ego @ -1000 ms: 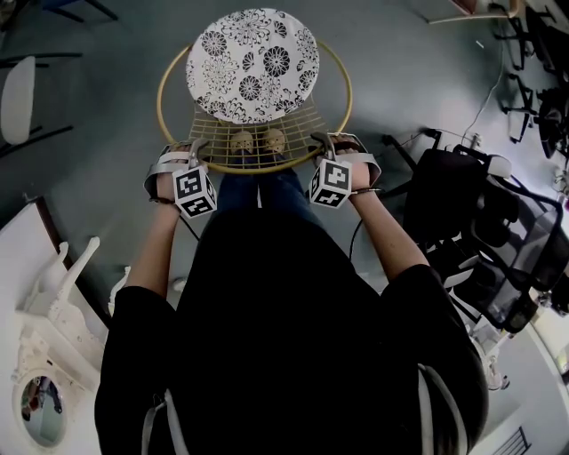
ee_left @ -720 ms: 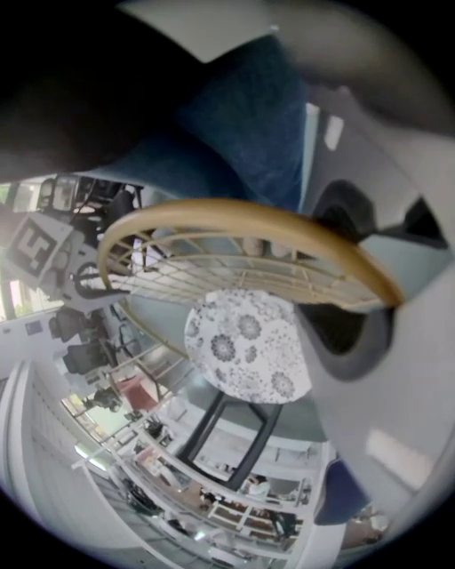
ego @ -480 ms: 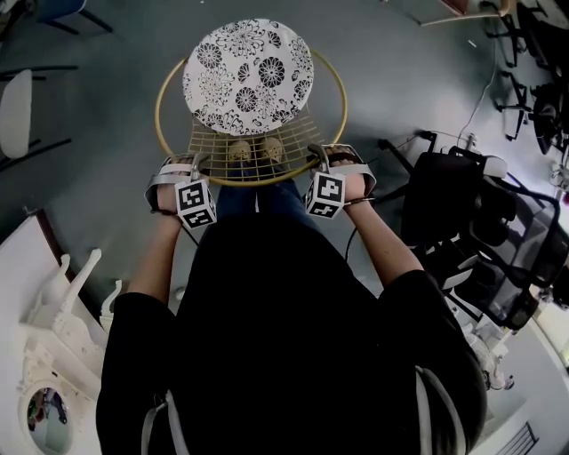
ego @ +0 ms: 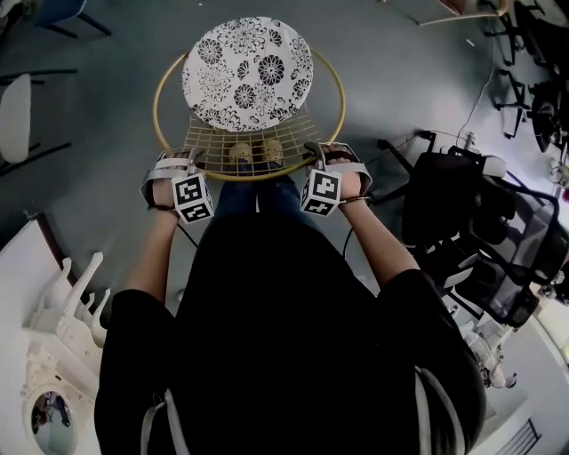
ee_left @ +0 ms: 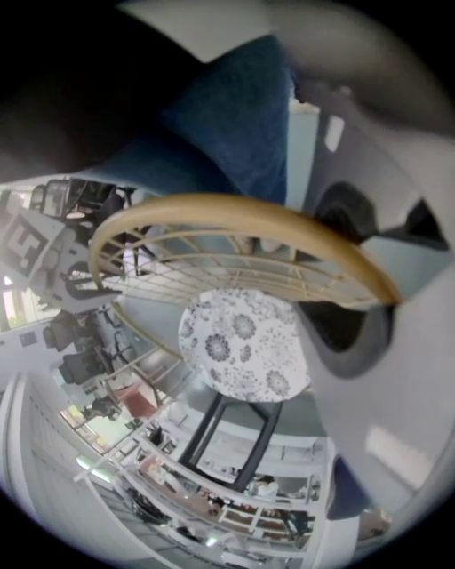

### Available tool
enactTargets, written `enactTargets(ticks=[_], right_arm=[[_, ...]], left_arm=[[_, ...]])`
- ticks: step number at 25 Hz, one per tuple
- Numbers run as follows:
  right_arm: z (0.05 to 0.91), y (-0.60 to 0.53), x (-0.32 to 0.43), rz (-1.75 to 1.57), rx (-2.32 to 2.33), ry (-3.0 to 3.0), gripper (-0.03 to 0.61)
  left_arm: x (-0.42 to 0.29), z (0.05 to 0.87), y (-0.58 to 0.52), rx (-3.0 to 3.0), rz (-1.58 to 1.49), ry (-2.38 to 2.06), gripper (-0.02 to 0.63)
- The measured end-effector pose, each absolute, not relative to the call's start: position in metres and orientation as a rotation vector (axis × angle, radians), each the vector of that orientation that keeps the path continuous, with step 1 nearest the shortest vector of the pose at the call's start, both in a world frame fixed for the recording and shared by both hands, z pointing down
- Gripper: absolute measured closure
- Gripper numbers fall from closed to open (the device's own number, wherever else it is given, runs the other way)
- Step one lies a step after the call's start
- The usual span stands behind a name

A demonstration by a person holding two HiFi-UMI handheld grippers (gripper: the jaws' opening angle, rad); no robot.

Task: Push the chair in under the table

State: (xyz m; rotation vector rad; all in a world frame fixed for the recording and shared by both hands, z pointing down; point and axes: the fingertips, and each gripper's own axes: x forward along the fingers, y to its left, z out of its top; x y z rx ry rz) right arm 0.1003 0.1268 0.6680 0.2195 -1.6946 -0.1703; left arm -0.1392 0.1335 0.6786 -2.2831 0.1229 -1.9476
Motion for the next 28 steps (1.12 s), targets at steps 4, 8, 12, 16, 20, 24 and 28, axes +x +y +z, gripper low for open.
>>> enactTargets(ticks=[4, 8, 12, 16, 20, 24, 28], right_arm=[[0.668, 0.113, 0.092, -0.152, 0.254, -1.697, 0.482], [0.670, 0.098, 0.083, -0.131, 0.273, -1.689, 0.483], [0.669, 0.078, 0.076, -0.104, 0.300, -1.675, 0.482], [0.670, 0.061, 0.074, -0.087, 0.335, -1.665, 0.482], [0.670, 0.041, 0.072, -0.066, 0.366, -1.654, 0.482], [0.670, 0.016, 0.074, -0.063, 0.385, -1.647, 0.482], [0.669, -0.008, 0.076, -0.064, 0.397, -1.642, 0.482]], left_arm=[[-0.148, 0.679, 0.109, -2.246, -1.963, 0.135, 0.465], [-0.157, 0.681, 0.088, -2.234, -1.970, 0.148, 0.459], [-0.165, 0.678, 0.062, -2.226, -1.970, 0.167, 0.453], [-0.167, 0.678, 0.039, -2.217, -1.961, 0.199, 0.446], [-0.170, 0.679, 0.015, -2.206, -1.953, 0.217, 0.442], [-0.168, 0.678, -0.011, -2.198, -1.951, 0.254, 0.436], [-0.165, 0.677, -0.036, -2.200, -1.953, 0.257, 0.433]])
